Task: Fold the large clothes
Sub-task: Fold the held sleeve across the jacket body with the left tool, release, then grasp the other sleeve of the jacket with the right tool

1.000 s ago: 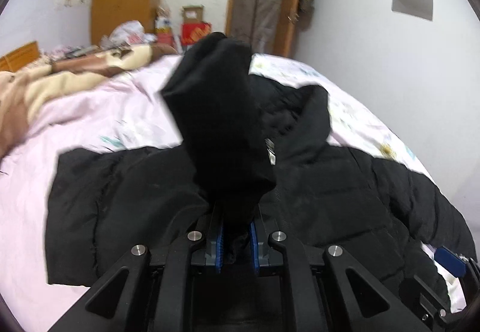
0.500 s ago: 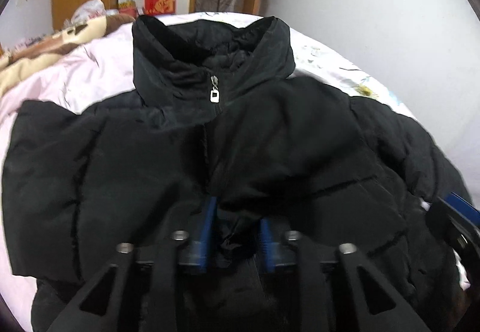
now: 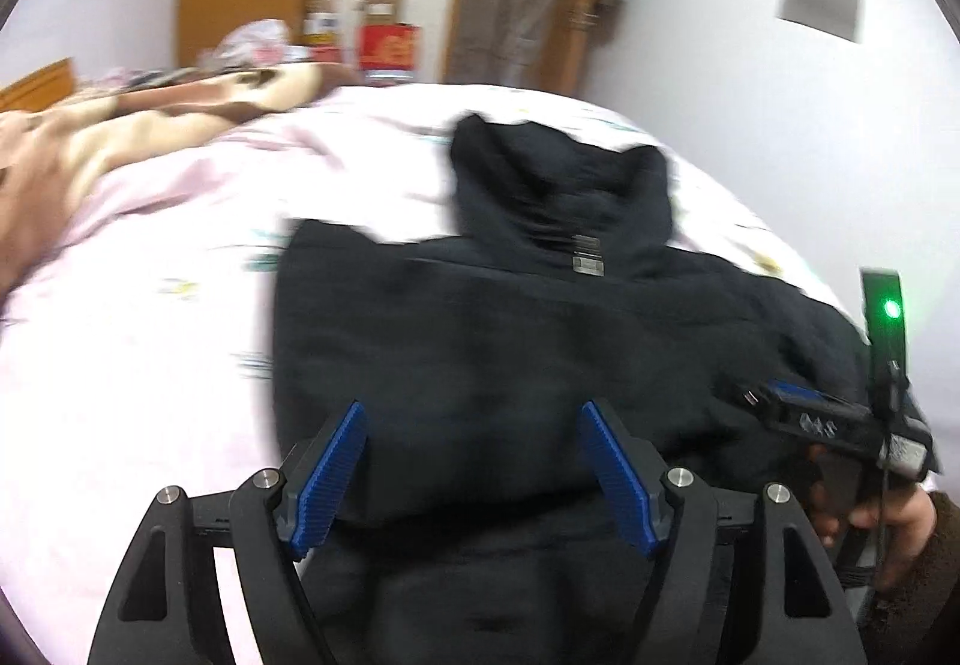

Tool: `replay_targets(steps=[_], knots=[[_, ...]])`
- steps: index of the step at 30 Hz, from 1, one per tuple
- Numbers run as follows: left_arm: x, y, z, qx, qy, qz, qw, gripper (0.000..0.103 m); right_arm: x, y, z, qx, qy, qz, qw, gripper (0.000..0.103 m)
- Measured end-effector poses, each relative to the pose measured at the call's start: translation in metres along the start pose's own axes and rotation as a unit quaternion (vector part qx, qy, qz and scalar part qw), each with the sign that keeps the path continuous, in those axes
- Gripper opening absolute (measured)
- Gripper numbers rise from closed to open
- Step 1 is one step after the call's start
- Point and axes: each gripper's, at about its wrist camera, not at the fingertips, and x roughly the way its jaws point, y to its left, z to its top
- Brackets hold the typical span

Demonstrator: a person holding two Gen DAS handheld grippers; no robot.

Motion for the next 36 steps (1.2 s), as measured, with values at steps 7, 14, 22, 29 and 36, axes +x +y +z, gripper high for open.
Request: replay_targets(steps=[7,14,22,29,36], knots=[[0.022,0.043,0.010,-0.046,0.035,0.039,0.9976,0.074,0.022,0.013,-0.002,0.011,0.046,0.017,0.999,0.011],[0.034,0.033,0.016,-0.037,0.021,0.037,0.9984,0.074,-0.027,0.004,0.013,-0.015,-0.033,-0.016,0.999,0.005],[0.085,0.002,0.021,0.002,0.062,0.053,0.9966,0.074,-0.037,-0.027,0.023,-0.009,-0.052,-0.089,0.995,0.005],[0.122,-0.001,0.021,0.004,0.099,0.072,0.9925,0.074,-0.005,-0.039,0.018,-0.023,-0.026,-0.124,0.992,0.005],[0.135,-0.002,0.017,0.009,0.111,0.082,0.9904,0.081,0.010,-0.048,0.014,-0.033,-0.011,-0.148,0.988,0.009]])
